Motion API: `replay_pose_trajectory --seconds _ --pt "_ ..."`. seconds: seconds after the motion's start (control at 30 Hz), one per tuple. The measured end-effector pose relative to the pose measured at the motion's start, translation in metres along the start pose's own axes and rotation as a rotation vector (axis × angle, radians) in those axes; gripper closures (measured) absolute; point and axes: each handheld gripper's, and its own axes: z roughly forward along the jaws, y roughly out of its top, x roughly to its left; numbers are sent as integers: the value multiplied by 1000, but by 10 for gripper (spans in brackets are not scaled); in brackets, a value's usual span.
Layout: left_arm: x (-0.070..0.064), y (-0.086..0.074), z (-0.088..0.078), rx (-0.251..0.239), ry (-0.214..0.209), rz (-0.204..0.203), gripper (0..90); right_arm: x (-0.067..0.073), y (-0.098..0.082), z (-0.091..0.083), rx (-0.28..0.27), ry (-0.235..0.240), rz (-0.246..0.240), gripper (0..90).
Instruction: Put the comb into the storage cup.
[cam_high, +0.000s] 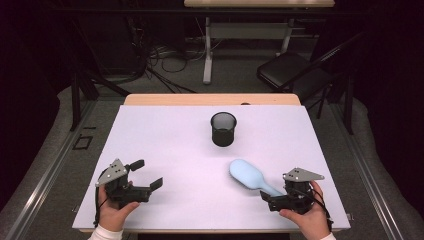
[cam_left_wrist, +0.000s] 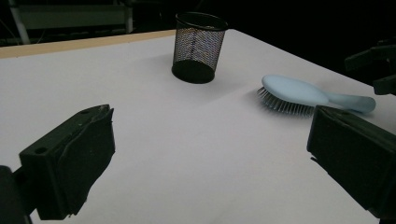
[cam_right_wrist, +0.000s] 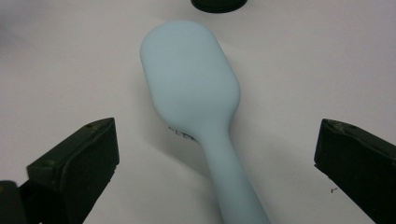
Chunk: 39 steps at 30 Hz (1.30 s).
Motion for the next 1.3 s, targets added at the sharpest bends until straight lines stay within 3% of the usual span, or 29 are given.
replay_pose_trajectory --seconds 0.47,0.63,1.3 --pt "-1 0 1 0 -6 -3 11 0 5 -2 40 -3 -49 13" --pt "-1 0 0 1 -2 -1 10 0 11 -3 44 0 -45 13" --pt "-1 0 -1 -1 7 -7 11 -10 27 4 174 8 -94 11"
